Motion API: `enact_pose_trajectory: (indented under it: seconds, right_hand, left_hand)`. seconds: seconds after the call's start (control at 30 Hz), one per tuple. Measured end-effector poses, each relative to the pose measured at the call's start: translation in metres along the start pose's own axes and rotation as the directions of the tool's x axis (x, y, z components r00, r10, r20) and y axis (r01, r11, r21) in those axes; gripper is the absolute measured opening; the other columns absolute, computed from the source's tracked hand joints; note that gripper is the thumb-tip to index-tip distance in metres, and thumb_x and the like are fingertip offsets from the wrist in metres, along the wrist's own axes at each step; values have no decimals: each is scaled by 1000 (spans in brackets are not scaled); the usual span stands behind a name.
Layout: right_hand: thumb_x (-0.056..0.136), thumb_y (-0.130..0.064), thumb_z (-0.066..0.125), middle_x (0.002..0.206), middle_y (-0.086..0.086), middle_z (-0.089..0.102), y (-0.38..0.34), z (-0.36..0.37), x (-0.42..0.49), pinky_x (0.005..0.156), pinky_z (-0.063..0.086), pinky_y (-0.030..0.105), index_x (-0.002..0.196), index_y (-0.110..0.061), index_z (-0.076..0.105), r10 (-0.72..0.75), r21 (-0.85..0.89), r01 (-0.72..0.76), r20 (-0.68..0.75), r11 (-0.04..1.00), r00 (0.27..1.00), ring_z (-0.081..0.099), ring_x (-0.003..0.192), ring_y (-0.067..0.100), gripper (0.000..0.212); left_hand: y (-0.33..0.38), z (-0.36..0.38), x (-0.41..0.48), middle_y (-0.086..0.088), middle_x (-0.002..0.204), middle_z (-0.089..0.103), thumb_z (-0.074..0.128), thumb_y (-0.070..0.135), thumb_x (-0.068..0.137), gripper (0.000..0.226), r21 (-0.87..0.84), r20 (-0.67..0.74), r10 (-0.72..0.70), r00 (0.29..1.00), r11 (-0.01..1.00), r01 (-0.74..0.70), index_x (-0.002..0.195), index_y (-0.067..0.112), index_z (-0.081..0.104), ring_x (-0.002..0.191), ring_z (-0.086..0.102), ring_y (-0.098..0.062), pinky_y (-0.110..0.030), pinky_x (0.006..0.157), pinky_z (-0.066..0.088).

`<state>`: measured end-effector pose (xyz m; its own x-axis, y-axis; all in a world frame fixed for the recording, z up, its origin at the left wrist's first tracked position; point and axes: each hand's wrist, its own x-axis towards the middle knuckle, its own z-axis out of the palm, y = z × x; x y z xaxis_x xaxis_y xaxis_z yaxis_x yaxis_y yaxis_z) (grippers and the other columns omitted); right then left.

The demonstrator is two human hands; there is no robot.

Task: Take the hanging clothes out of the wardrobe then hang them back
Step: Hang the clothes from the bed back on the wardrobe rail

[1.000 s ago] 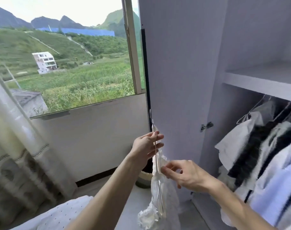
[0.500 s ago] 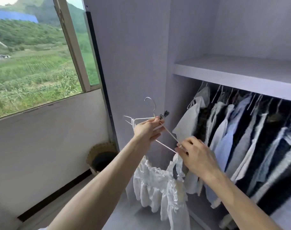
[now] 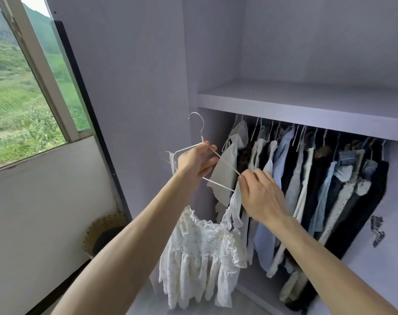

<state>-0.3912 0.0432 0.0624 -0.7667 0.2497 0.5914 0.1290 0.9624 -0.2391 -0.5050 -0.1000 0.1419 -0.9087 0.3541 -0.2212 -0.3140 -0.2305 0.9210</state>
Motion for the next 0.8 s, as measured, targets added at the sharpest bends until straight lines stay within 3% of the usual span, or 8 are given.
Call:
enact_pose_trajectory:
  seconds: [0.17, 0.33, 0.47, 0.53, 0.63, 0.73, 0.8]
  right_hand:
    - [104, -34, 40, 69, -4, 51, -10, -4, 15, 61, 38, 35, 81, -15, 51, 136, 352, -195, 186, 916, 973, 49, 66, 15, 31]
    - [104, -34, 43, 60, -8, 51, -25, -10, 1, 54, 35, 25, 90, -21, 58, 52, 398, -179, 309, 900, 950, 47, 55, 9, 24]
    - [102, -29, 51, 53, -7, 46, -28, -6, 0, 56, 33, 26, 82, -18, 58, 102, 532, -334, 418, 778, 903, 39, 49, 7, 23]
    - [100, -26, 56, 59, -7, 55, -26, -5, 4, 55, 32, 26, 84, -16, 61, 86, 596, -458, 546, 660, 833, 40, 49, 10, 20]
    - [100, -24, 57, 77, 0, 66, -18, 1, 14, 42, 23, 21, 96, -14, 65, 20, 625, -620, 697, 475, 717, 27, 45, 12, 14]
    - [101, -20, 56, 86, 3, 66, -7, 19, 30, 38, 26, 19, 108, -9, 64, -26, 640, -668, 729, 379, 684, 31, 47, 11, 15]
    - [101, -19, 57, 90, 3, 66, -2, 36, 43, 38, 31, 19, 113, -7, 63, -16, 647, -660, 719, 381, 695, 35, 47, 10, 18]
  left_hand:
    - [8, -1, 15, 11, 92, 77, 64, 20, 93, 21, 41, 35, 27, 999, 999, -28, 112, 19, 71, 83, 69, -15, -26, 77, 50]
    - [10, -7, 31, 9, 82, 75, 68, 18, 93, 11, 177, 58, 95, 994, 979, -104, 87, 20, 77, 63, 59, -8, -27, 75, 45]
    - [2, -6, 44, 8, 89, 77, 68, 23, 94, 8, 317, 144, 53, 988, 944, -97, 92, 21, 75, 63, 59, -4, -18, 61, 44]
    - [-3, -7, 54, 4, 91, 76, 69, 23, 93, 12, 372, 159, 41, 986, 923, -98, 84, 21, 76, 62, 59, -5, -19, 61, 44]
    - [-9, -10, 73, 6, 92, 76, 69, 23, 93, 14, 422, 153, 11, 988, 903, -75, 83, 20, 78, 61, 59, -3, -19, 63, 45]
    - [-14, -10, 102, 9, 93, 77, 67, 24, 94, 11, 445, 158, -16, 987, 894, -57, 91, 20, 76, 66, 61, -3, -18, 63, 45]
    - [-15, -7, 121, 8, 94, 77, 64, 24, 96, 11, 440, 157, -9, 988, 896, -62, 98, 19, 74, 70, 62, -6, -19, 60, 45]
